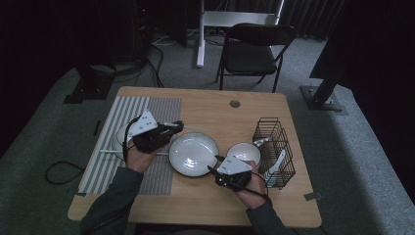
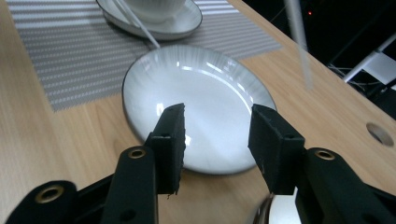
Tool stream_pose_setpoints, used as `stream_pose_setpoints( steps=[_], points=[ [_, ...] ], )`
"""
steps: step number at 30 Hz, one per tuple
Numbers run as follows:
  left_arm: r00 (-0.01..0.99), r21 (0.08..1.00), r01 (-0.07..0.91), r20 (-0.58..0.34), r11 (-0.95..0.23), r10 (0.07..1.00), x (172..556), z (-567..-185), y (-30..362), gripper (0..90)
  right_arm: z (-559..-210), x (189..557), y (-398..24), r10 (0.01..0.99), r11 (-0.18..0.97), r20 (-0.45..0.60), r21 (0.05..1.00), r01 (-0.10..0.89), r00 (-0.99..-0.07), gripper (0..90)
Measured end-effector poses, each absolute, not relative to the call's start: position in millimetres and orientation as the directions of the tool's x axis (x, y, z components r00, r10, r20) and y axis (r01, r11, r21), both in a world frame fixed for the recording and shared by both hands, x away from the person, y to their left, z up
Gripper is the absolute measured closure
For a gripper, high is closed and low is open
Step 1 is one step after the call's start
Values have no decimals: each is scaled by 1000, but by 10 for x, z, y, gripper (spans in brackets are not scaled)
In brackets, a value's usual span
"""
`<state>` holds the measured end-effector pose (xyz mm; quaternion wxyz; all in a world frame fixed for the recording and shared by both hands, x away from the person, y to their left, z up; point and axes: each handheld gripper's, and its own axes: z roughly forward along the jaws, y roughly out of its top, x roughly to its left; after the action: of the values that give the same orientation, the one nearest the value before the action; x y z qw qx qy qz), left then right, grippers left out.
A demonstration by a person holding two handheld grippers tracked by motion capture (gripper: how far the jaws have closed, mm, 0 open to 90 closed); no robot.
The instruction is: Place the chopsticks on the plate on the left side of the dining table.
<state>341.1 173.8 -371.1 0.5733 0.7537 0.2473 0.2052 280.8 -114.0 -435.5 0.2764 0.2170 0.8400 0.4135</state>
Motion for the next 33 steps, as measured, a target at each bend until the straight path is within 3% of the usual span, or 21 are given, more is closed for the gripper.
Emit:
stream_pose_setpoints(
  steps=[19, 33],
  points=[
    [759, 956, 211, -30, -202, 650, 3272, -4005, 2350, 842, -4290, 3317, -583, 520, 651, -321, 749, 123, -792, 589],
    [753, 955, 222, -42, -194, 657, 3185, -4033, 2532, 842, -4375, 3621, -153, 432, 715, -337, 693, 90, -837, 653]
  ],
)
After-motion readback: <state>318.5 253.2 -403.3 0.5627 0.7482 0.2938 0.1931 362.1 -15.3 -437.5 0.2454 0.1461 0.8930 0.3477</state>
